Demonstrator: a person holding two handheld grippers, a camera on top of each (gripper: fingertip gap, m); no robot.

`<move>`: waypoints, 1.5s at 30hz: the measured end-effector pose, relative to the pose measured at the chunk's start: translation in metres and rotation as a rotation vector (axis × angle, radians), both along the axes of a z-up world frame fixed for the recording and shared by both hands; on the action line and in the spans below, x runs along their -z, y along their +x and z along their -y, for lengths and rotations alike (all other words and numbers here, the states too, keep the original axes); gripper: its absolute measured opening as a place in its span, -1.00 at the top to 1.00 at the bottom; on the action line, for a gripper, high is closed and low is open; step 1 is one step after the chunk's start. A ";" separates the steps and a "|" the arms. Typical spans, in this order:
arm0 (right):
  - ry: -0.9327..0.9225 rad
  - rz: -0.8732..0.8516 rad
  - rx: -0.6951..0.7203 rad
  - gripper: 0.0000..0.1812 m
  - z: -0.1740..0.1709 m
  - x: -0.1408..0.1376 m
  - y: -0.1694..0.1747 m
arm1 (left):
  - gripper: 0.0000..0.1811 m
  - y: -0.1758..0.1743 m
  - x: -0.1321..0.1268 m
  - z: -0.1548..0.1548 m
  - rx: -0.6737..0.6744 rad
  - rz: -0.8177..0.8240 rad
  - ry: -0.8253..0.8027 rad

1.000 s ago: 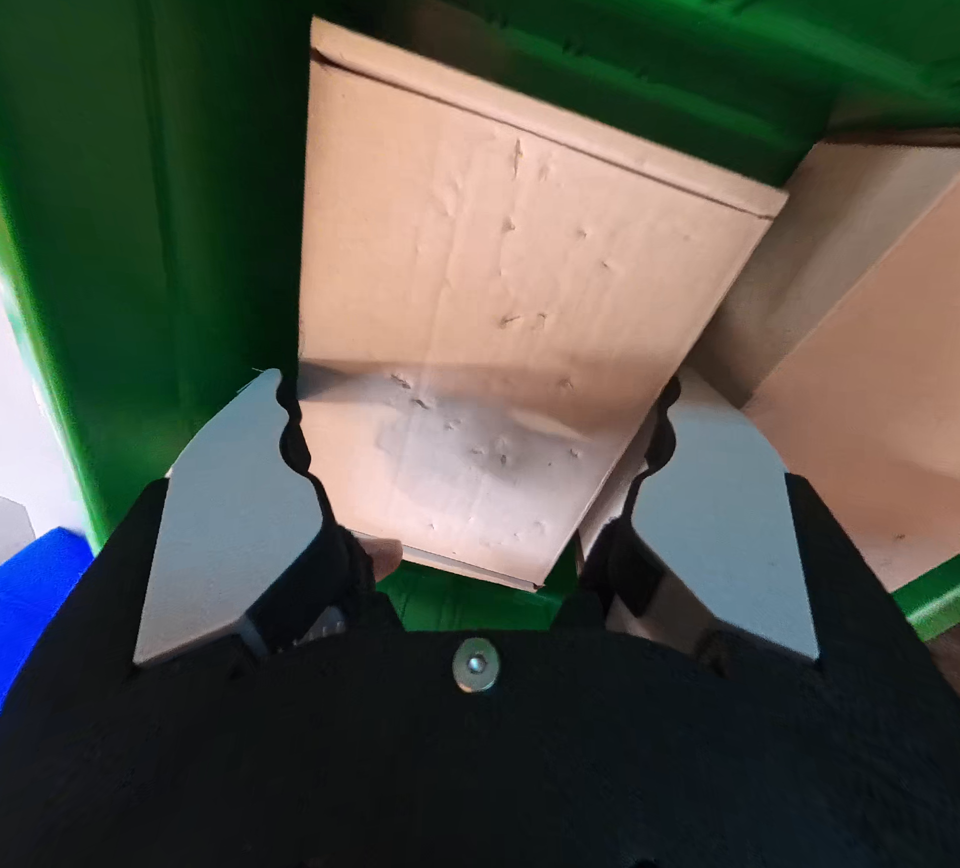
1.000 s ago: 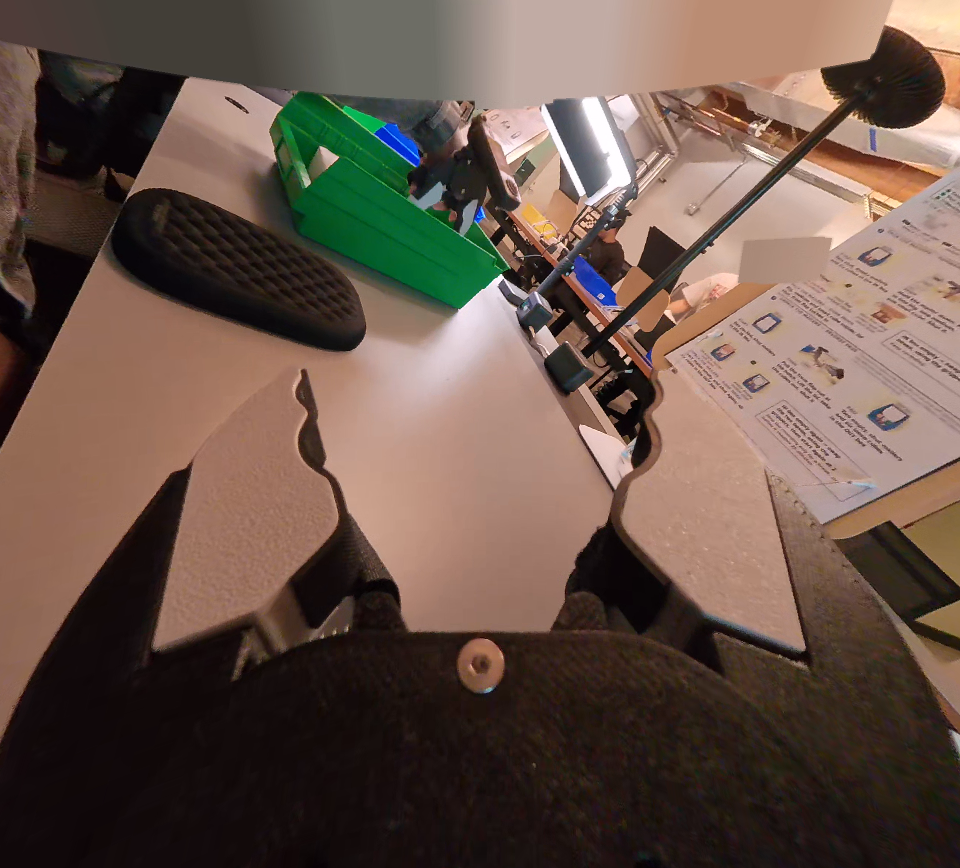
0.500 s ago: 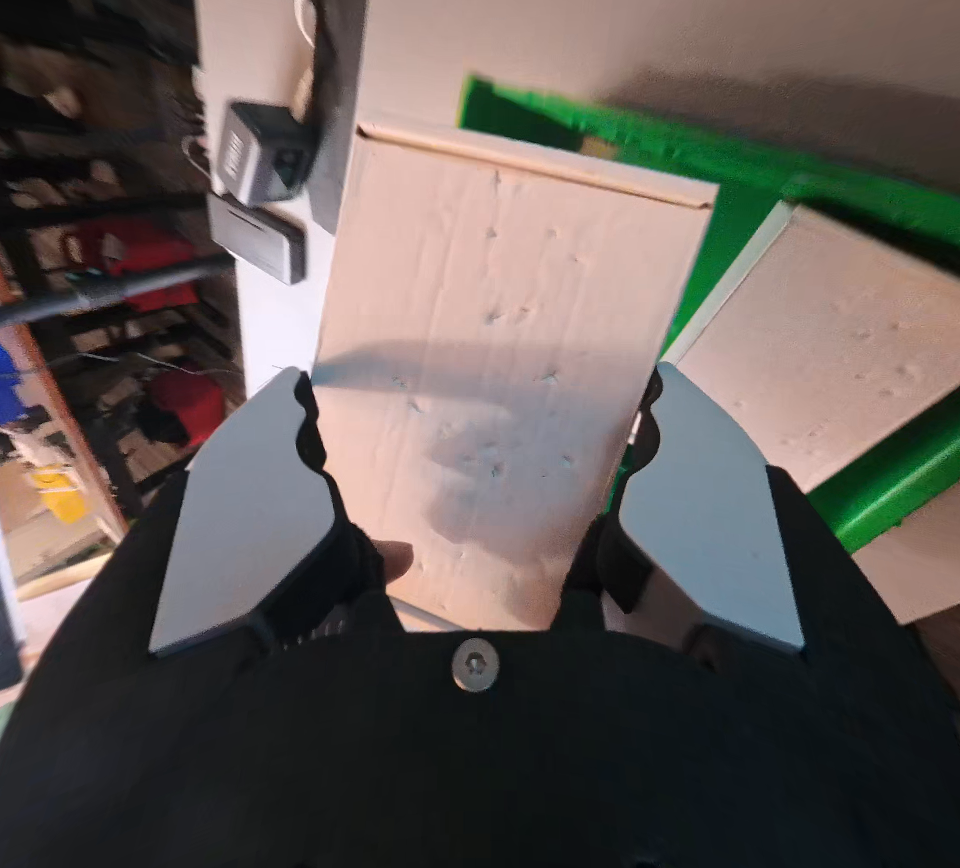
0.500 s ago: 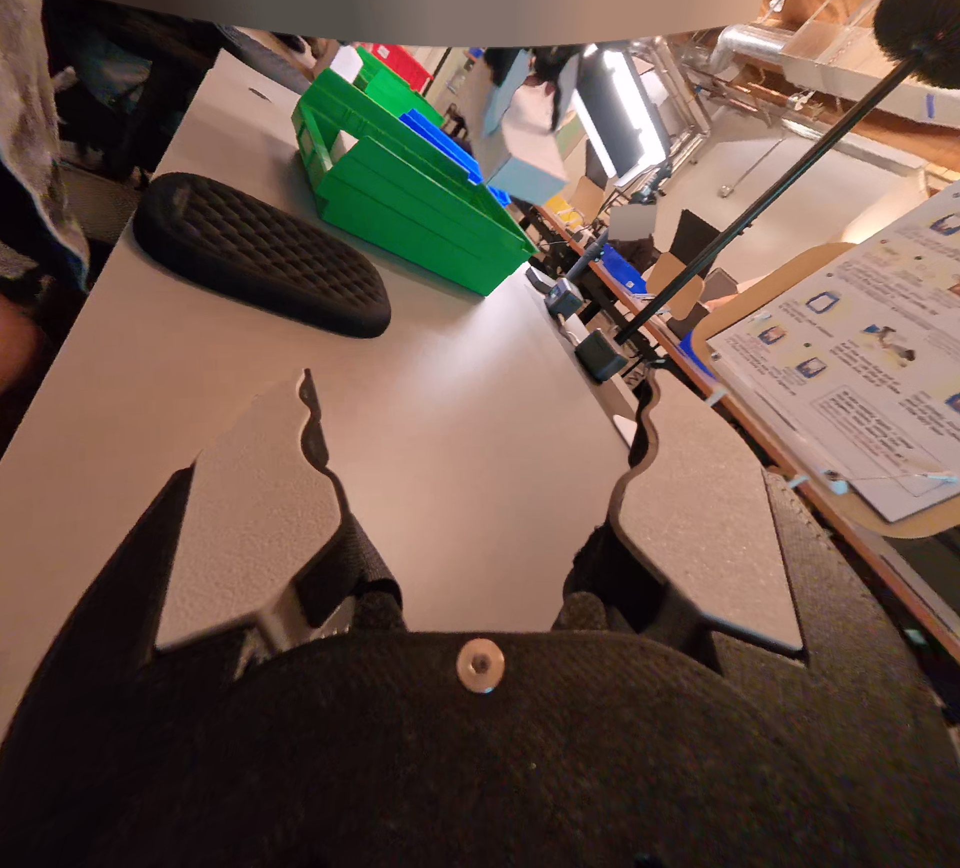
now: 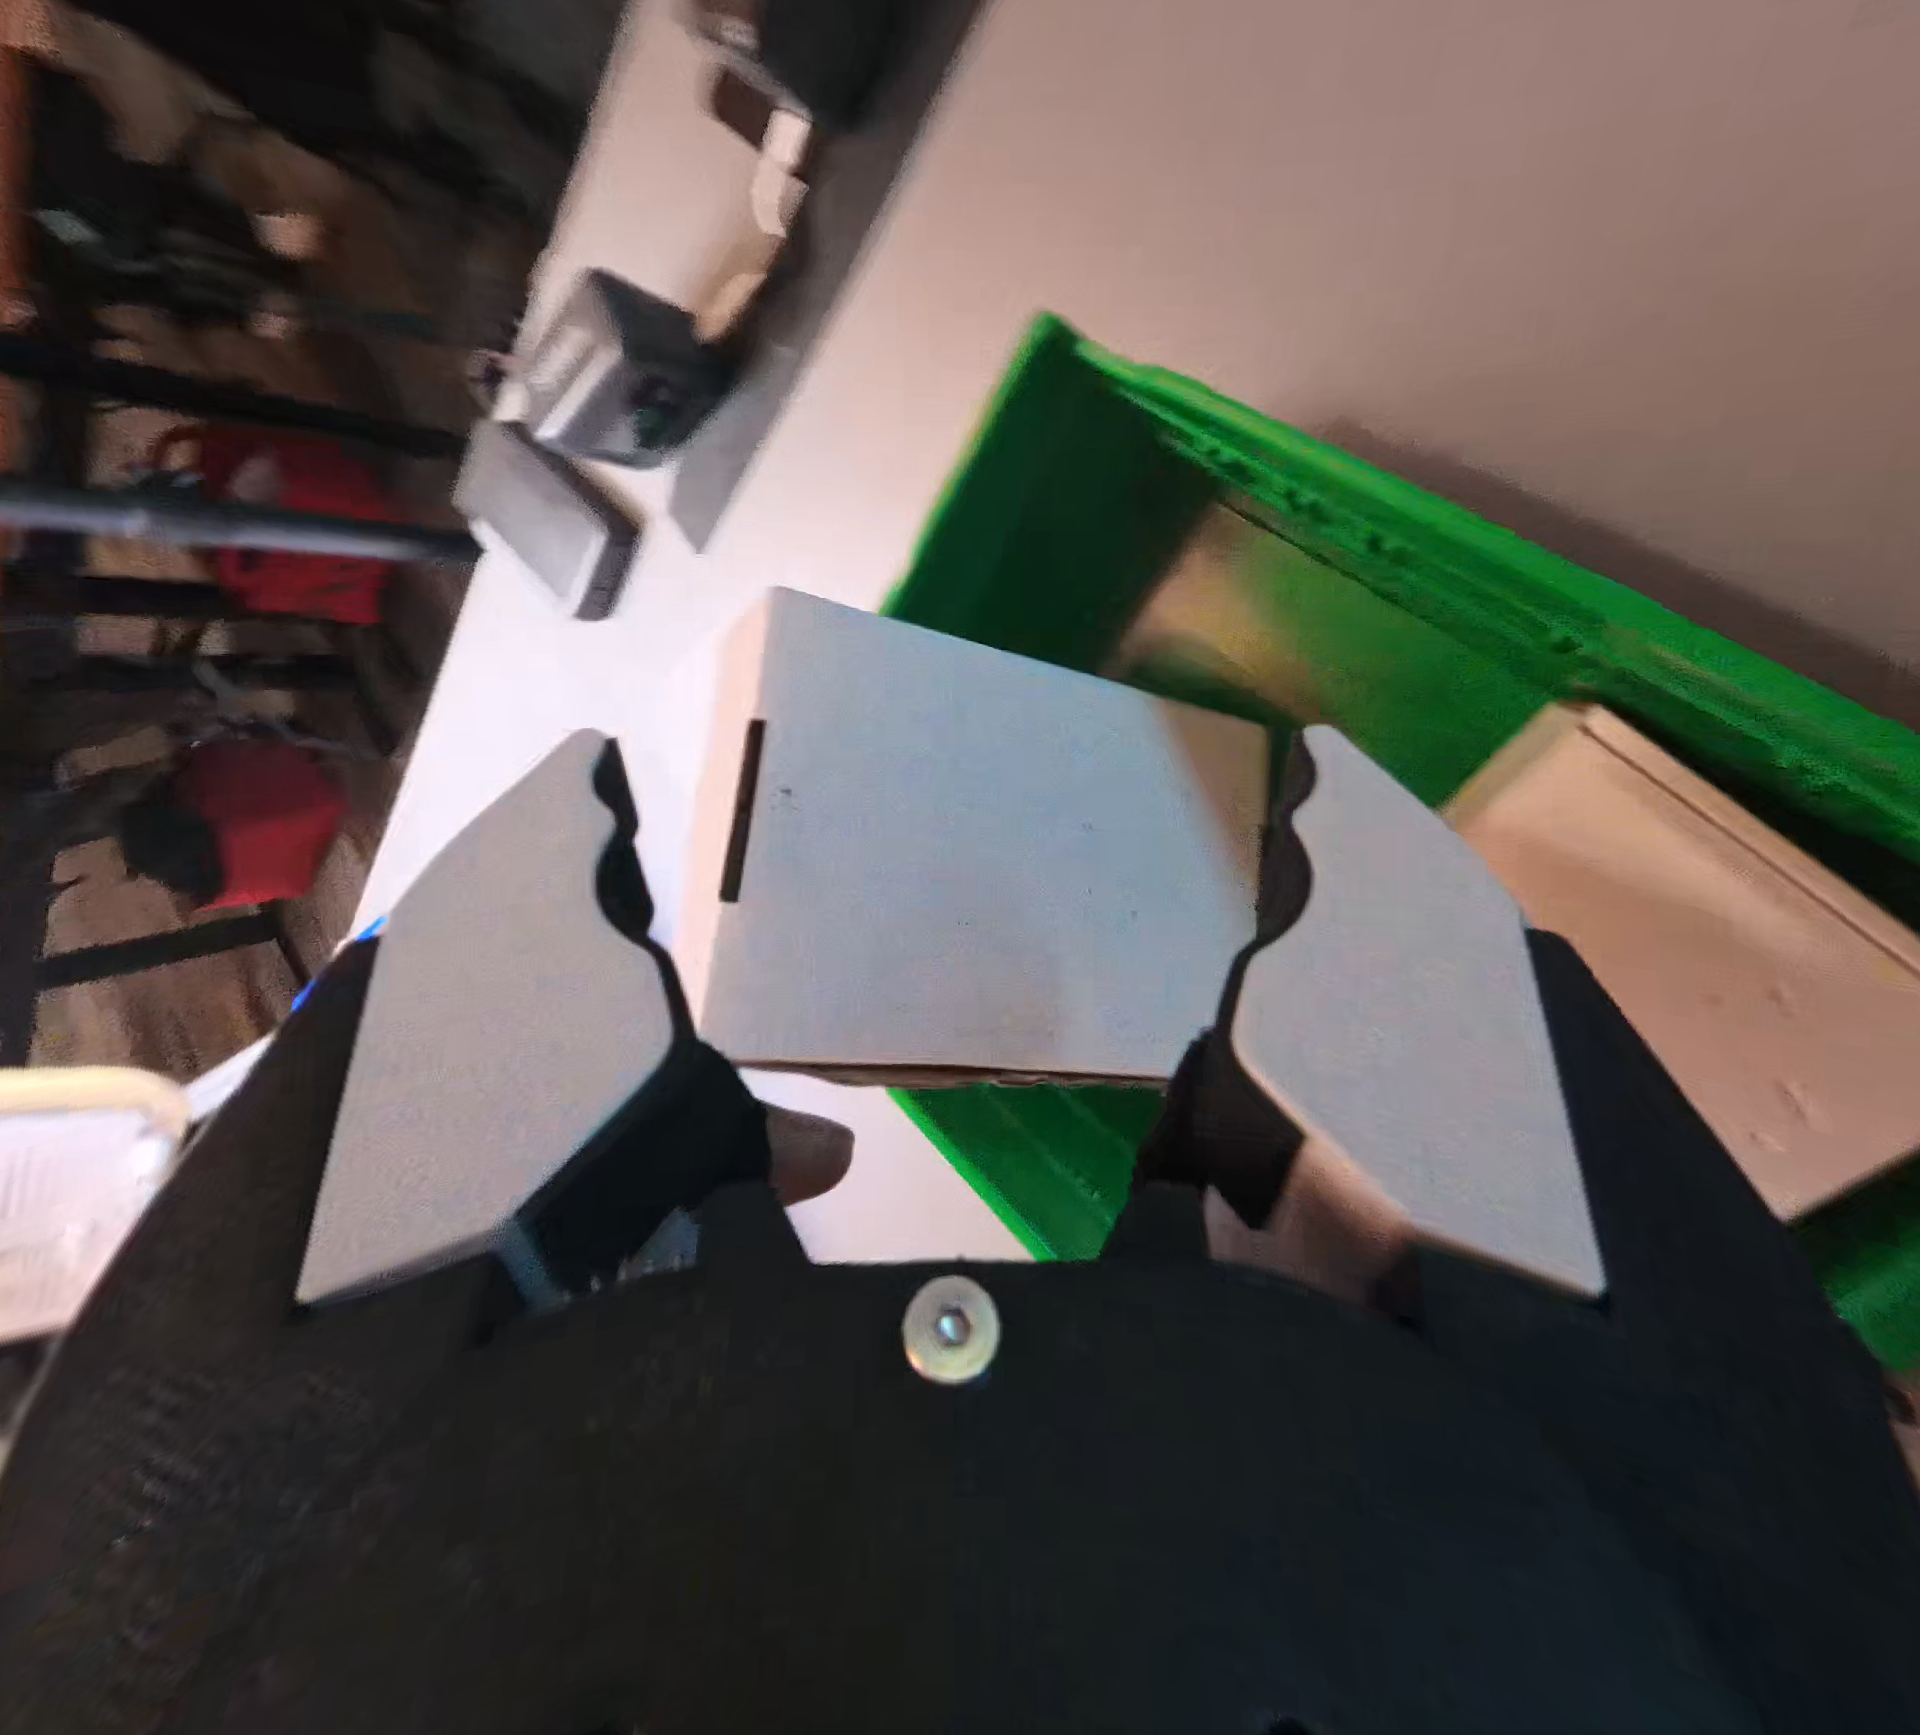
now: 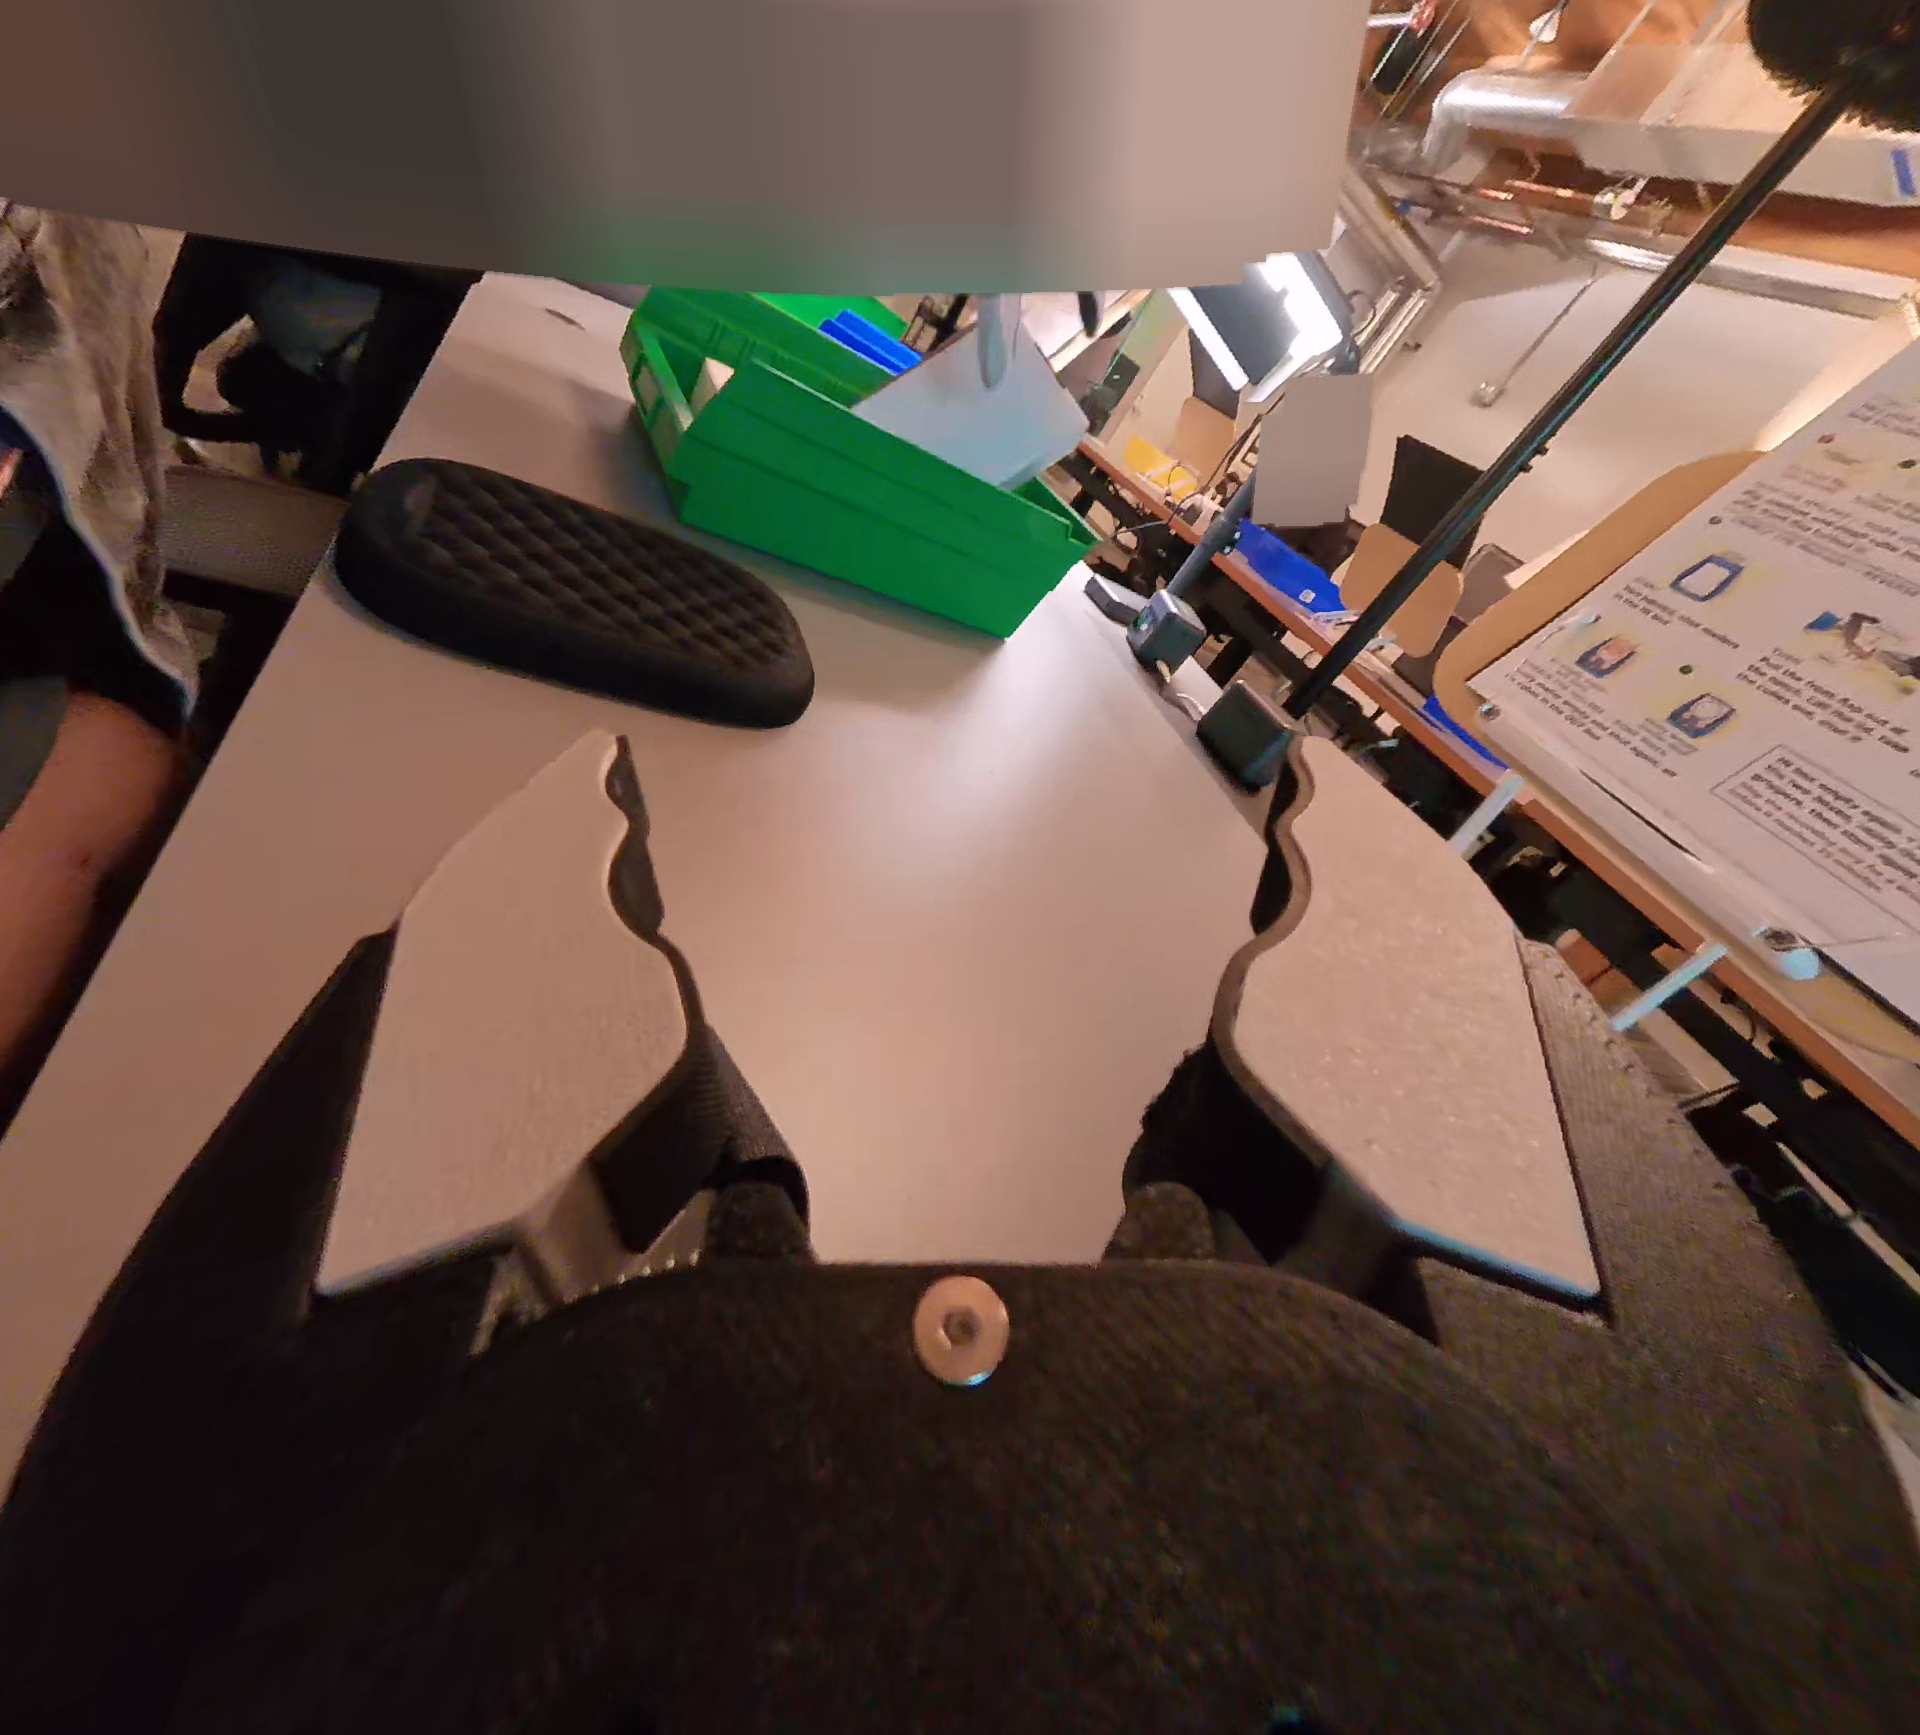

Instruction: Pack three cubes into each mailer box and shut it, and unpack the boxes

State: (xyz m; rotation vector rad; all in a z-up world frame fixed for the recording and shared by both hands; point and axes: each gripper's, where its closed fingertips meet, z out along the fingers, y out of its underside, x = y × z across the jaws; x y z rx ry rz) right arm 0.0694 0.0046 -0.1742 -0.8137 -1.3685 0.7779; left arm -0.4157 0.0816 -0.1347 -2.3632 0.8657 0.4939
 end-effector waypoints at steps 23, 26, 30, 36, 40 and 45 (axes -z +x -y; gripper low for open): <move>0.035 0.116 -0.017 -0.22 0.000 0.019 -0.023 | -0.27 -0.087 0.025 0.018 -0.357 0.822 0.215; 0.033 0.120 -0.018 -0.22 -0.001 0.020 -0.023 | -0.22 -0.089 0.038 0.013 -0.358 0.899 0.130; 0.033 0.128 -0.013 -0.21 -0.003 0.022 -0.023 | -0.06 -0.070 0.045 0.005 -0.247 0.910 0.081; 0.043 0.119 -0.004 -0.21 -0.004 0.020 -0.021 | 0.11 -0.034 0.028 -0.001 -0.078 0.842 0.139; 0.048 0.112 -0.002 -0.20 -0.004 0.019 -0.020 | 0.25 -0.003 0.018 0.009 0.085 0.720 0.135; 0.054 0.114 -0.002 -0.20 -0.003 0.020 -0.021 | 0.27 0.020 -0.003 0.014 0.137 0.500 0.212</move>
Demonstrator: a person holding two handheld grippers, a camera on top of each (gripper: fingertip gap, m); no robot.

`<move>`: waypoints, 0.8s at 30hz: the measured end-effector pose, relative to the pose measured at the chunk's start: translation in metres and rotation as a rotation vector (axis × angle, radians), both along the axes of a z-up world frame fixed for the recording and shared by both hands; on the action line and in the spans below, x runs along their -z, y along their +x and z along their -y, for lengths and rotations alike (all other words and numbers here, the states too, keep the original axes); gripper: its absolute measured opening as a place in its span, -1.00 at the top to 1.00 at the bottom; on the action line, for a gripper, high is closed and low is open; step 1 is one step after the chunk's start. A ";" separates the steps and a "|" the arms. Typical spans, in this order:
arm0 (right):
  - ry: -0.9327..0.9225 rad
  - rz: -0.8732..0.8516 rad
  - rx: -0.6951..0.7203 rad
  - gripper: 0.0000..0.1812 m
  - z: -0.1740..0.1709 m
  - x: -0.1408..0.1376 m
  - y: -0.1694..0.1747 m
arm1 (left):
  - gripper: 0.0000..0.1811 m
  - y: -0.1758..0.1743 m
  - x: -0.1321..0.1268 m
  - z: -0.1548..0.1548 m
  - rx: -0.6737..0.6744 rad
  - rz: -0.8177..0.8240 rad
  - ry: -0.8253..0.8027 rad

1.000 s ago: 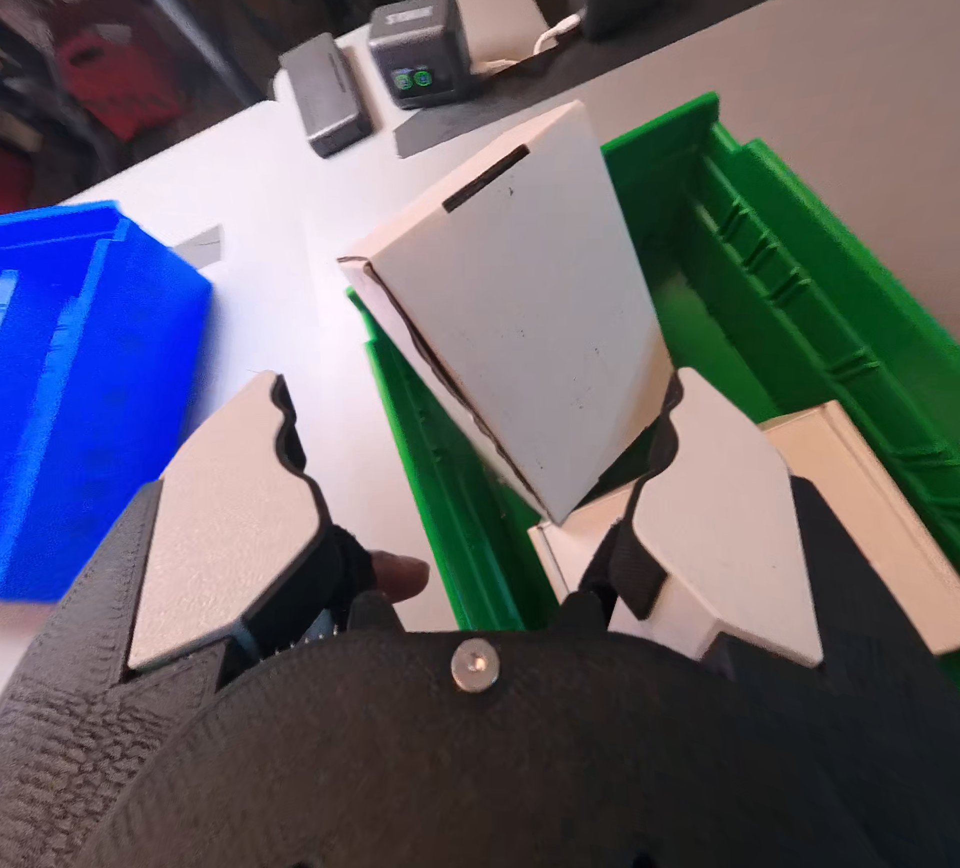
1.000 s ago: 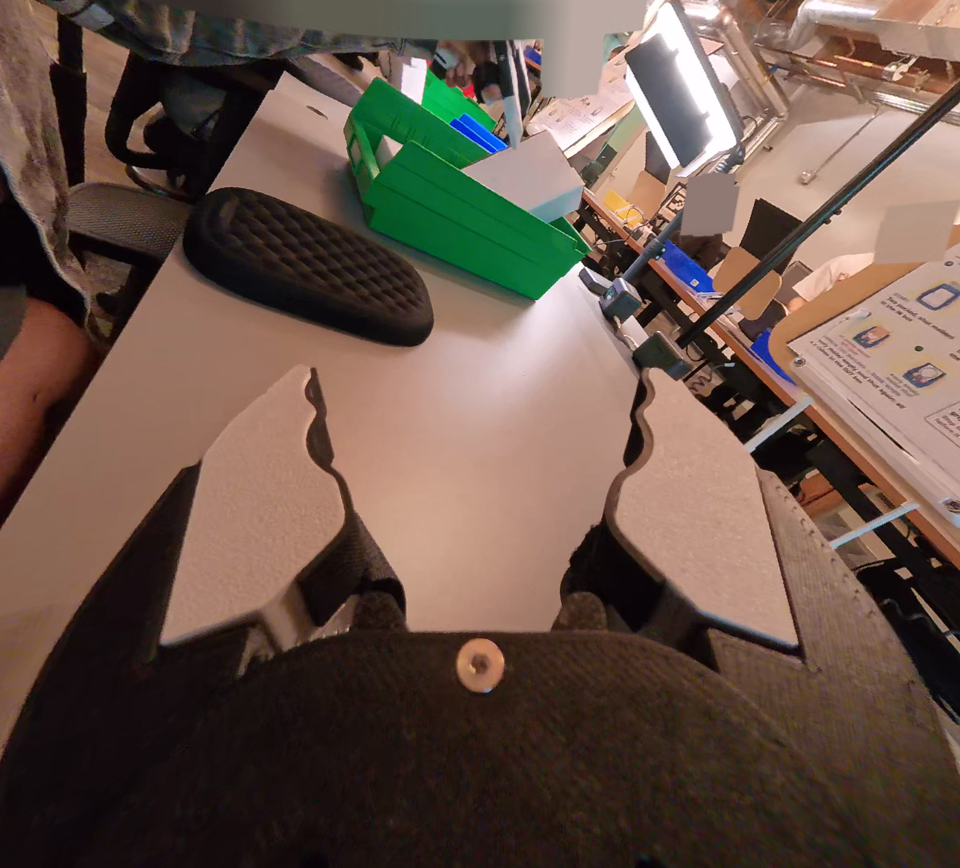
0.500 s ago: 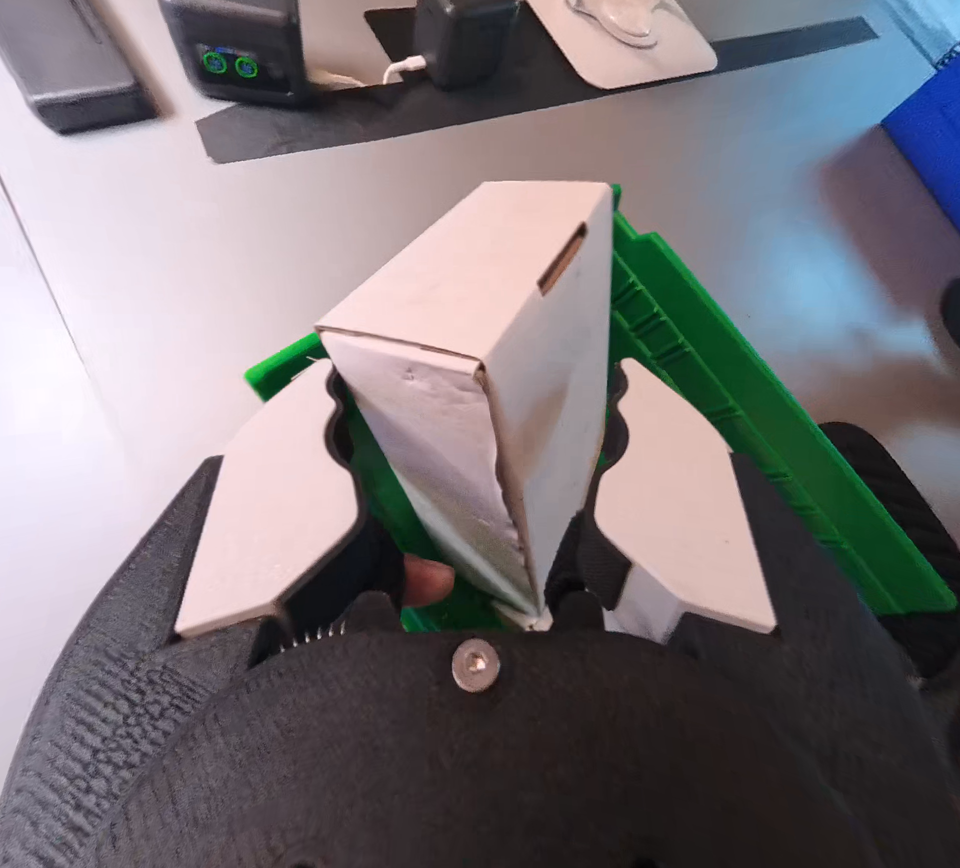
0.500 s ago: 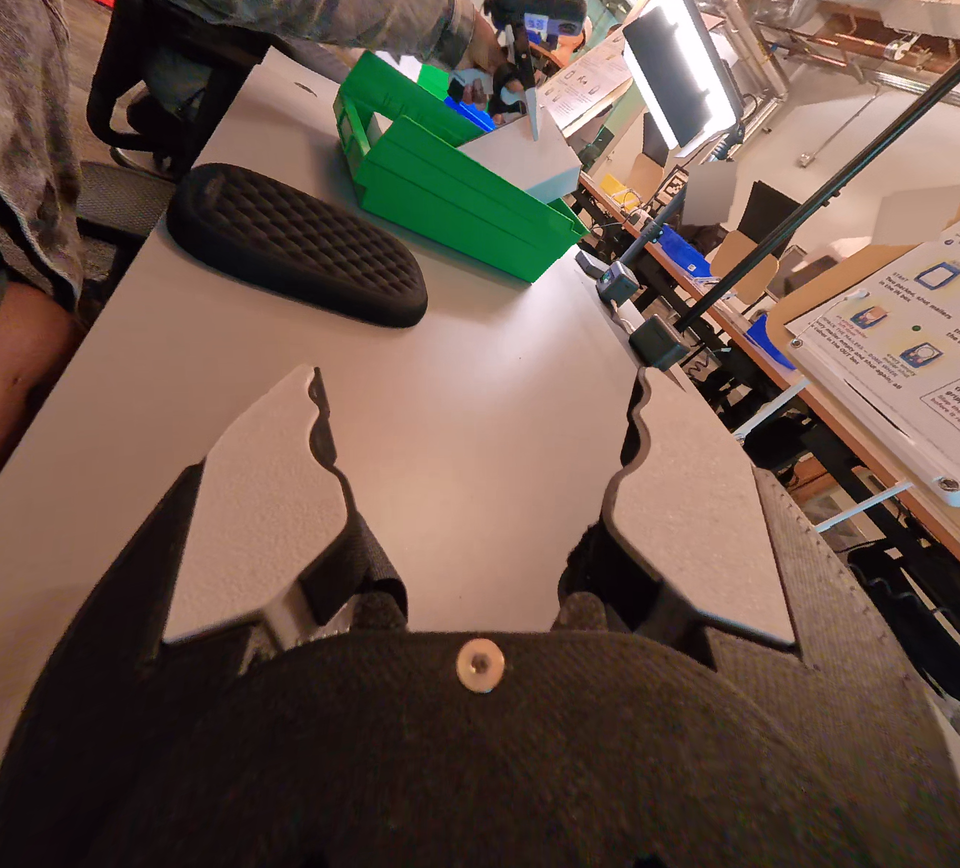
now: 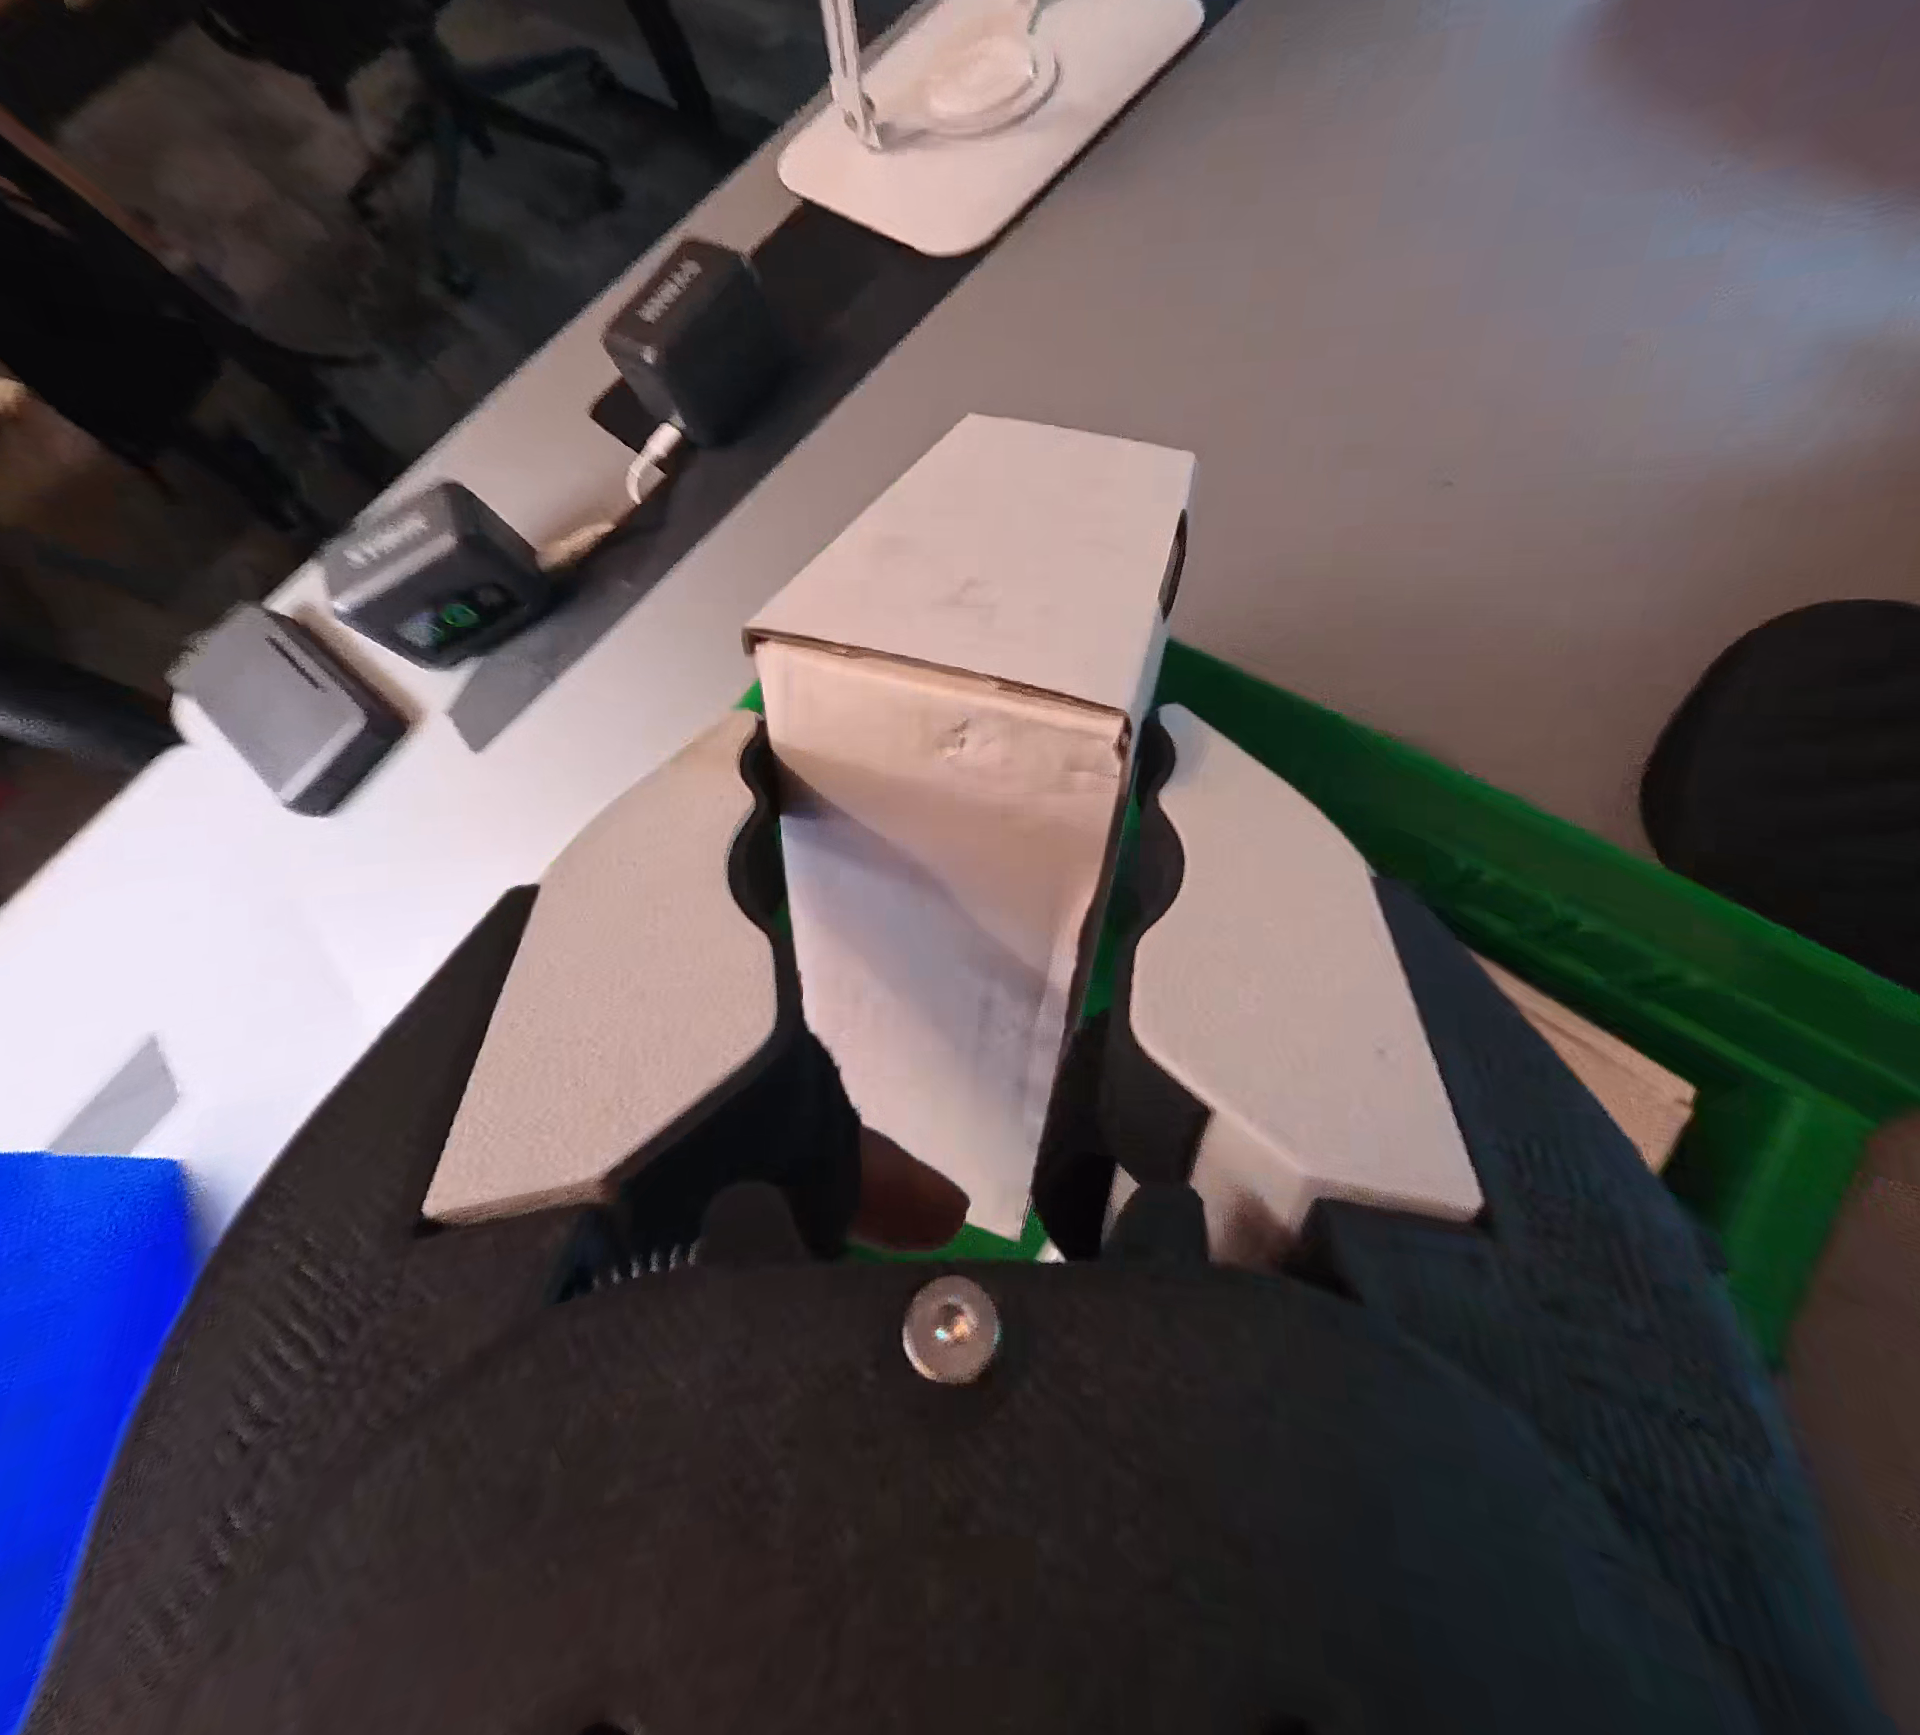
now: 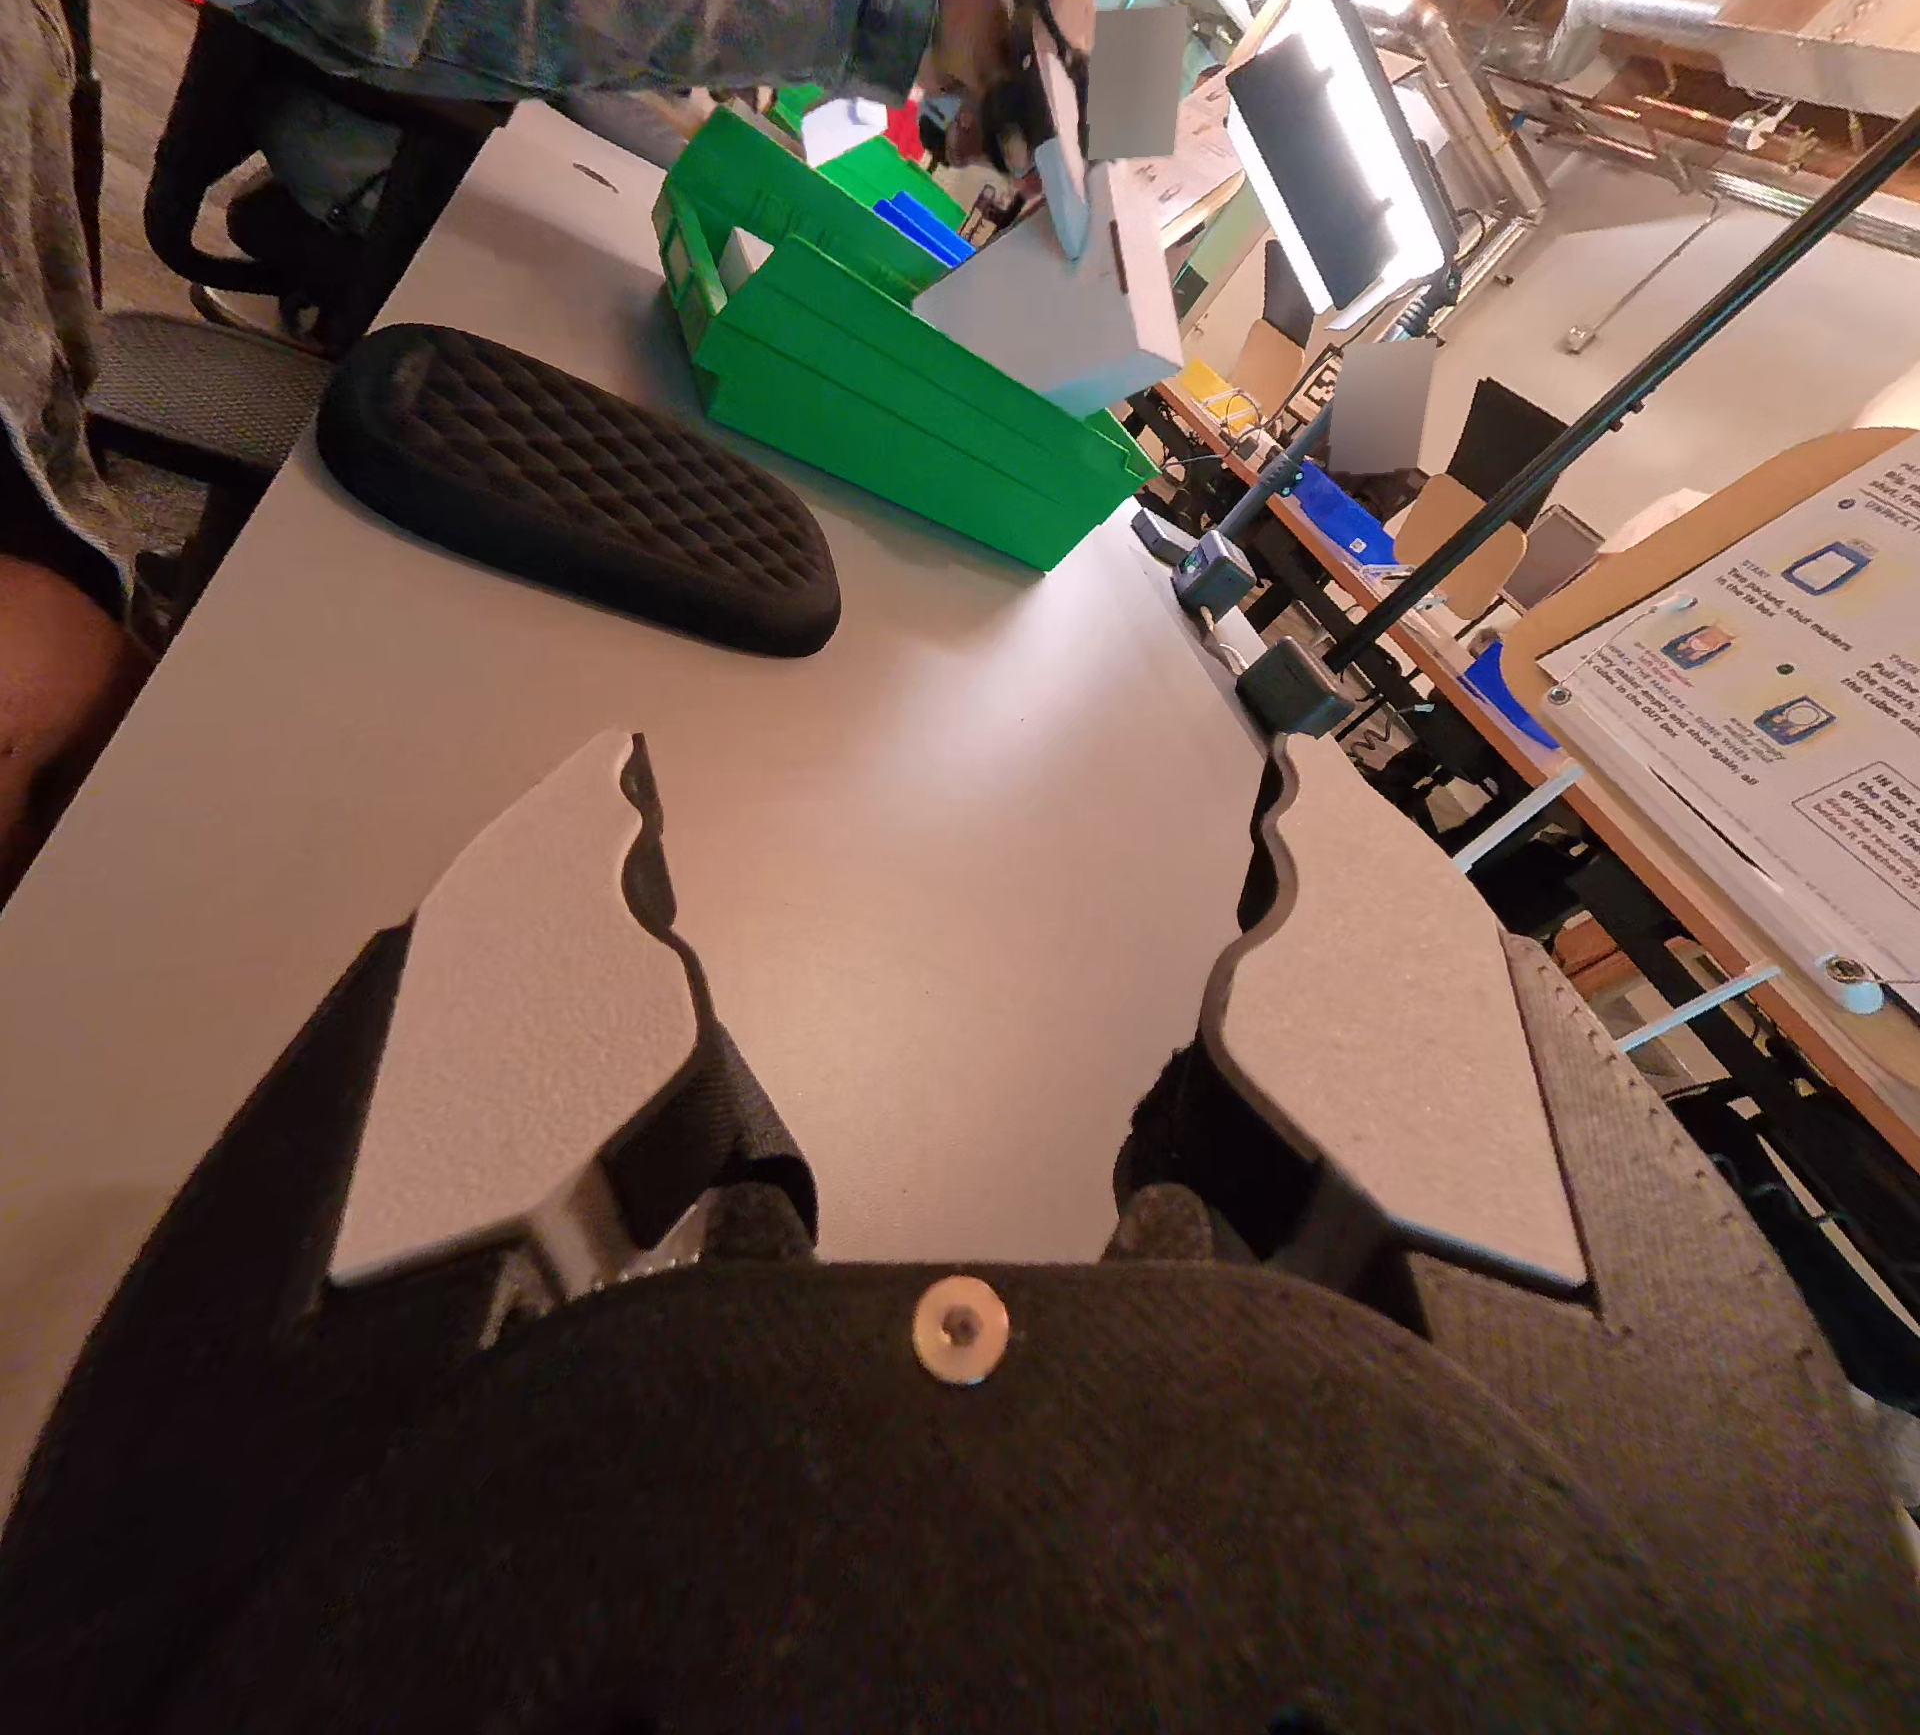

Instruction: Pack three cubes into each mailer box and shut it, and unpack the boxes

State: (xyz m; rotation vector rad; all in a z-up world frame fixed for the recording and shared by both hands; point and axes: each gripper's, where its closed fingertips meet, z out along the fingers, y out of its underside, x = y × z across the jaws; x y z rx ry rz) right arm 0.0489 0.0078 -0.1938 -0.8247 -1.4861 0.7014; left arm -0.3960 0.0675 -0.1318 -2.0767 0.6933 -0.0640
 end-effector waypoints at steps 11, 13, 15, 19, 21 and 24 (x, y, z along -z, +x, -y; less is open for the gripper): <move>0.016 0.008 0.007 -0.20 0.001 0.003 -0.001 | 0.28 0.117 -0.090 0.008 -0.207 -0.862 0.430; 0.006 0.007 0.006 -0.20 0.001 0.005 0.000 | 0.28 0.153 -0.085 0.007 -0.195 -0.983 0.475; 0.000 0.006 0.008 -0.20 0.001 0.006 0.000 | 0.28 0.190 -0.072 0.003 -0.162 -1.054 0.510; 0.006 0.003 0.015 -0.20 0.000 0.006 0.001 | 0.28 0.252 -0.029 -0.006 -0.076 -1.140 0.536; 0.005 -0.001 0.018 -0.20 -0.001 0.006 0.001 | 0.28 0.276 -0.004 -0.009 -0.027 -1.189 0.527; 0.007 -0.008 0.031 -0.20 -0.004 0.005 0.003 | 0.28 0.303 0.032 -0.015 0.044 -1.202 0.487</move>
